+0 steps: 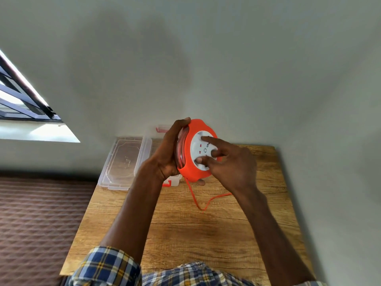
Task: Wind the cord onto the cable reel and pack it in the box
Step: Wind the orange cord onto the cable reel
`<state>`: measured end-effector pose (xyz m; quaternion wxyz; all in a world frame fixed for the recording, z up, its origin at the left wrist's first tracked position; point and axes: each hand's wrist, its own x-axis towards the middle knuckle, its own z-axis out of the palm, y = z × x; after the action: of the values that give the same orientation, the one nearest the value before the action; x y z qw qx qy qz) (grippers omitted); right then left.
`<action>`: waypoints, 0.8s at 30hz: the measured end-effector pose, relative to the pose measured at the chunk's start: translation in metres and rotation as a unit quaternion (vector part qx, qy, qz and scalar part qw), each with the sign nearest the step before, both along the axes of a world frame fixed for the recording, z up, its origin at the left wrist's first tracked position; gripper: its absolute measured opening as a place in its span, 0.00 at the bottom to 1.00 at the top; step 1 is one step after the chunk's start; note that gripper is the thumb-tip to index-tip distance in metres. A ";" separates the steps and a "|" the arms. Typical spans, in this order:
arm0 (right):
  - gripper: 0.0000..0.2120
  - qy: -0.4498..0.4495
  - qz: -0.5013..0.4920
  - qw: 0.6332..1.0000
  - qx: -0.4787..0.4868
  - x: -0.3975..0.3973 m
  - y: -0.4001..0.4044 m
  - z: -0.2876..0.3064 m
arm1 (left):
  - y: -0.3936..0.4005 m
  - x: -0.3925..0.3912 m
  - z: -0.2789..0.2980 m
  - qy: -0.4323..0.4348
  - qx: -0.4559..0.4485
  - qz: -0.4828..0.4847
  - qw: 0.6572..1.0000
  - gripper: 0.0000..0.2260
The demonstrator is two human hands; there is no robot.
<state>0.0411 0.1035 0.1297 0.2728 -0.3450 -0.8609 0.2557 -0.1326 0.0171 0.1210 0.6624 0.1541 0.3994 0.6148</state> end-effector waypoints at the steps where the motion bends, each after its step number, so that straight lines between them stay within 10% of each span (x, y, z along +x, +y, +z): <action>1: 0.29 0.010 -0.031 0.999 0.000 -0.003 -0.003 0.001 | 0.000 0.001 0.000 -0.002 0.000 0.002 1.000 0.29; 10: 0.15 0.003 0.052 0.997 0.054 0.003 0.006 0.002 | 0.000 0.002 0.000 0.000 -0.001 0.027 1.000 0.29; 24: 0.28 -0.042 0.188 0.979 0.064 0.014 0.022 0.002 | -0.005 -0.001 0.003 -0.062 0.011 -0.040 0.997 0.33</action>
<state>0.0553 0.1258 0.1320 0.2053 -0.1694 -0.9356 0.2319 -0.1332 0.0121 0.1241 0.7085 0.1391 0.3440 0.6004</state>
